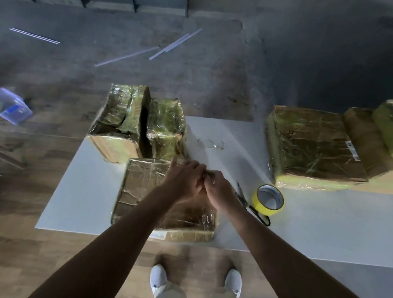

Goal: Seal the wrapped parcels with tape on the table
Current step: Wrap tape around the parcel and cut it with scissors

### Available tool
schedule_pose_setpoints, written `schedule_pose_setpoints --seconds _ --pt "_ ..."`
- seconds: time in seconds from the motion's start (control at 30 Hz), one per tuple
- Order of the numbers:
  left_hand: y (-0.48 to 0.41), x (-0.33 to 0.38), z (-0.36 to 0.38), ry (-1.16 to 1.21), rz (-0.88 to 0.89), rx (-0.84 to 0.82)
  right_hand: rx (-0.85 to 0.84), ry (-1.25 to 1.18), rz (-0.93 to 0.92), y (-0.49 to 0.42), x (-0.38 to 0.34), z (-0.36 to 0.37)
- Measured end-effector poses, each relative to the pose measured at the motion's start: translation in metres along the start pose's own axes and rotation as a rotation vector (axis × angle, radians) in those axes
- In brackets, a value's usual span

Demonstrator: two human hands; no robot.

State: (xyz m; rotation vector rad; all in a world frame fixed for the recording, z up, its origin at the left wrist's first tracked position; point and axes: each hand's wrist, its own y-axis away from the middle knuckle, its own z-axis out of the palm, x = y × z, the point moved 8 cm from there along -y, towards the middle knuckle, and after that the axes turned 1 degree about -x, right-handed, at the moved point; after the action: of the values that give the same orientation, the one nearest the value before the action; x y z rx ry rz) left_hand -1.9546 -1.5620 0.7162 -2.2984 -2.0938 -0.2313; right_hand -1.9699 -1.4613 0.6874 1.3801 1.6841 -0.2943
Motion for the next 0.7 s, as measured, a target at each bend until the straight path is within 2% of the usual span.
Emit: schedule_pose_setpoints --seconds 0.03,0.1,0.17,0.23,0.47,0.6,0.7 --pt "-0.002 -0.006 0.0 -0.026 0.006 -0.023 -0.021 0.042 0.013 -0.001 -0.001 -0.002" --pt "-0.003 -0.019 0.0 -0.004 -0.017 -0.046 0.042 0.172 -0.025 -0.001 -0.01 -0.012" --pt "-0.002 -0.029 0.001 0.051 -0.038 -0.045 0.113 0.284 -0.239 0.002 -0.034 -0.012" --pt "0.001 -0.03 0.006 0.031 -0.015 -0.058 0.077 0.324 -0.381 0.003 -0.046 0.0" --pt "-0.007 -0.037 0.007 0.027 -0.09 -0.154 0.02 0.218 -0.244 -0.015 -0.035 0.004" --pt "0.007 -0.075 0.007 0.009 -0.206 -0.218 -0.022 0.191 -0.184 -0.015 -0.03 0.002" --pt "0.028 -0.108 0.006 0.02 -0.314 -0.213 -0.123 0.205 -0.131 -0.017 -0.025 0.006"
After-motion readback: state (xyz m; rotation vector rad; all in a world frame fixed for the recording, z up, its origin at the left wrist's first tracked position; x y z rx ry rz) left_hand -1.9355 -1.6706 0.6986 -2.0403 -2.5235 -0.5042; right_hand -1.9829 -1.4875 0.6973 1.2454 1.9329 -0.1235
